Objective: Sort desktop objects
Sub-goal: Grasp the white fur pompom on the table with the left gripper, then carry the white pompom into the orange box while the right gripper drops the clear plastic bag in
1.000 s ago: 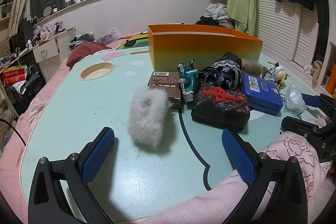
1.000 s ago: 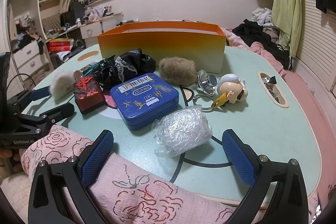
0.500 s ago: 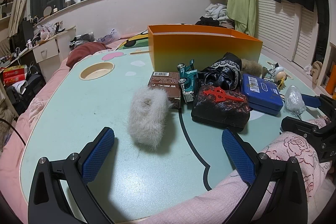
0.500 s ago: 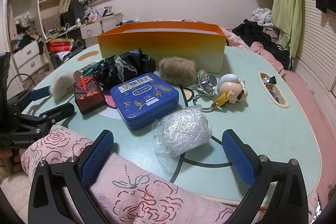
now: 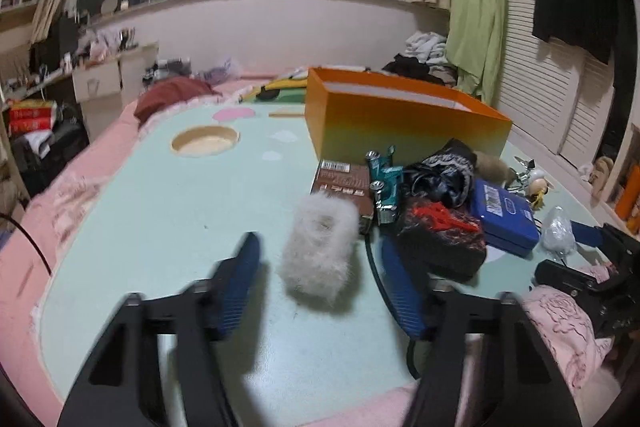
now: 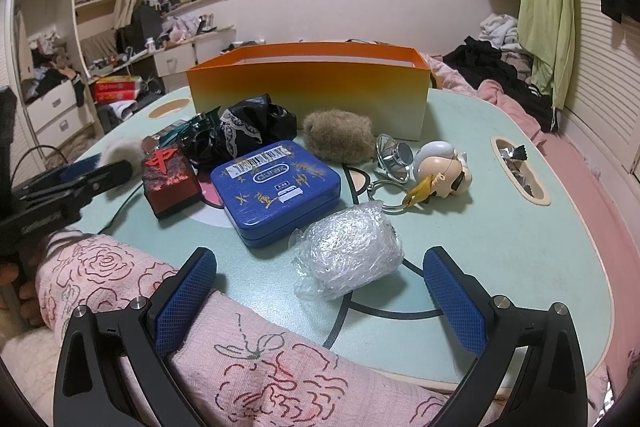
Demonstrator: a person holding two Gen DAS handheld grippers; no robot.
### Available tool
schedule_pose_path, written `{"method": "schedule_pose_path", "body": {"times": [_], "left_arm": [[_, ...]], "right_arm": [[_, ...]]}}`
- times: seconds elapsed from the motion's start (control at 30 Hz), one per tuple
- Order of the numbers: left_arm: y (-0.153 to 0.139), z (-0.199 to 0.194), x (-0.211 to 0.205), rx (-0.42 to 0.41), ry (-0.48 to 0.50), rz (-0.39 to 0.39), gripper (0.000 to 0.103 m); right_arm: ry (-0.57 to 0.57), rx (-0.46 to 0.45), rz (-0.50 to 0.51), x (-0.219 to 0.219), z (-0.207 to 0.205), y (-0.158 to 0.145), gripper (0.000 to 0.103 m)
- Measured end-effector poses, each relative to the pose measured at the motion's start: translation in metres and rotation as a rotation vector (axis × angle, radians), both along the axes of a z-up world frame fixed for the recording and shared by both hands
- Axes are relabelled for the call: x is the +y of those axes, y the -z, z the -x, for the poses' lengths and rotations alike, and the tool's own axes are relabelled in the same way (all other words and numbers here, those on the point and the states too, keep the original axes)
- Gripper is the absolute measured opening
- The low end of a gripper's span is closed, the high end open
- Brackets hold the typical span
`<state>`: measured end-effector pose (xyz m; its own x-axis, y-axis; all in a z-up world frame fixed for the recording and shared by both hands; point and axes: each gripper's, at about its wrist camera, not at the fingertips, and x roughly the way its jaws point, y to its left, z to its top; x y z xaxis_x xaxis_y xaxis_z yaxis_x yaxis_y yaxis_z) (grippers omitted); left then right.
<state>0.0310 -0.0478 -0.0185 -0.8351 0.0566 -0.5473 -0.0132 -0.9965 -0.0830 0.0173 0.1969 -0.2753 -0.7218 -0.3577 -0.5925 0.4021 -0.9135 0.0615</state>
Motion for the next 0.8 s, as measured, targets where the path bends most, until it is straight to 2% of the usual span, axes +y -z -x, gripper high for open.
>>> {"method": "schedule_pose_path", "body": {"times": [0.03,0.07,0.17,0.27,0.33,0.37,0.47,0.5,0.6,0.63,0.67,0.7,0.73,0.8], "left_arm": [[0.002,0.0,0.0,0.001,-0.004,0.001,0.031],[0.003,-0.002,0.0,0.007,-0.004,-0.002,0.026],[0.003,-0.01,0.001,0.032,0.021,-0.007,0.026],[0.002,-0.012,0.004,0.036,0.027,-0.004,0.026],[0.002,-0.012,0.004,0.032,0.026,-0.002,0.026],[0.002,-0.013,0.005,0.032,0.026,0.0,0.026],[0.001,-0.012,0.005,0.03,0.024,0.0,0.026],[0.001,-0.013,0.005,0.03,0.023,-0.001,0.026],[0.0,-0.014,0.005,0.033,0.021,0.001,0.026],[0.0,-0.015,0.005,0.034,0.023,0.002,0.026],[-0.001,-0.015,0.005,0.035,0.025,0.002,0.026],[-0.001,-0.016,0.005,0.037,0.027,0.003,0.026],[-0.001,-0.017,0.006,0.039,0.03,0.003,0.026],[-0.003,-0.019,0.006,0.045,0.034,0.006,0.026]], "right_arm": [[-0.002,0.001,0.015,0.002,0.0,0.0,0.103],[-0.013,0.015,0.051,0.007,-0.004,-0.004,0.102],[-0.018,0.108,0.174,0.031,-0.016,-0.022,0.102],[0.067,0.15,0.147,0.046,-0.012,-0.039,0.102],[0.117,0.12,0.137,0.055,-0.003,-0.04,0.099],[0.125,0.09,0.168,0.061,0.002,-0.038,0.095],[0.09,-0.014,0.308,0.07,0.012,-0.027,0.089],[0.068,-0.03,0.319,0.065,0.014,-0.024,0.088],[0.007,-0.002,0.23,0.038,0.008,-0.02,0.082],[-0.022,0.015,0.175,0.027,0.005,-0.018,0.075],[-0.03,0.022,0.122,0.019,0.005,-0.015,0.057],[-0.028,0.02,0.049,0.008,0.006,-0.009,0.045],[-0.028,0.011,0.022,0.003,0.007,-0.003,0.033],[-0.03,0.029,0.066,0.004,0.003,-0.003,0.032]]}}
